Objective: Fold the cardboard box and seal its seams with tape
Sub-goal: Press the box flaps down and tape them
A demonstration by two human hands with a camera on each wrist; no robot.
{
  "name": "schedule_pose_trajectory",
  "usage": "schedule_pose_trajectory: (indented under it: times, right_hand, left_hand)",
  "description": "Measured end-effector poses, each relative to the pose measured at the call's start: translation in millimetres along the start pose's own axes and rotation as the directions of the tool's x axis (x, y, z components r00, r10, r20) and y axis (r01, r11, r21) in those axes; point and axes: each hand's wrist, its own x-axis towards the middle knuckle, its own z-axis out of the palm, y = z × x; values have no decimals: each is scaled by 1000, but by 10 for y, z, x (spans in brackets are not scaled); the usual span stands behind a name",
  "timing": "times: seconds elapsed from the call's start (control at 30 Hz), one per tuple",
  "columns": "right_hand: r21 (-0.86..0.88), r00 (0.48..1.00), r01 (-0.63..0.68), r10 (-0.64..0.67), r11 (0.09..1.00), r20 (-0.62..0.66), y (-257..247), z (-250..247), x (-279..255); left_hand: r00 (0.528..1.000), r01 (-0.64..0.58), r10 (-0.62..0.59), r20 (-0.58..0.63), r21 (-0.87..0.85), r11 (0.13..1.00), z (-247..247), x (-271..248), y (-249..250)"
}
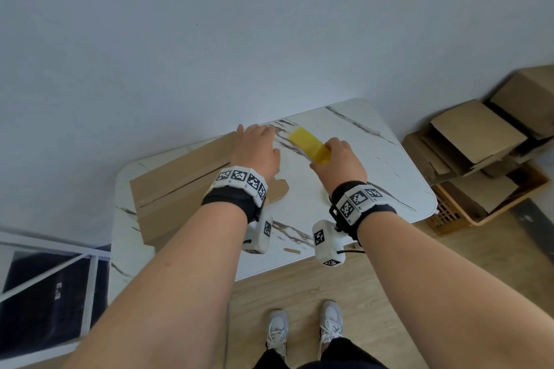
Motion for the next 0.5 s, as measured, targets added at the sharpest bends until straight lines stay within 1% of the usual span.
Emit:
schedule_pose_trajectory:
  times: [0.07,0.13,0.2,0.3,0.4,0.5]
  right_hand:
    - [-21,1000,-26,26,999,6,20,-5,15]
    - [-57,997,-73,74,996,14,90,-6,35]
    - [-96,992,-120,124,988,35,166,12,48]
    - [-153,981,-151,167,977,98,234,94,41]
    - [-152,963,-188,213,970,163,267,232,-8]
    - [-203,941,-222,264,954,211,260,325,-61]
  left_hand:
    - [993,38,-48,-107,-98,994,-20,-24,-91]
    - [981,85,-110,-160,-154,984,-35,-45,-202]
    - [975,145,-169,-144,-166,975,-34,-72,-318]
    - [962,228,-250,-107,-185,956,-17,-164,-440]
    - [937,300,-333,-108,-244,922,24,-267,-514]
    - [920,346,-375,-112,-215,913,72,-326,-592]
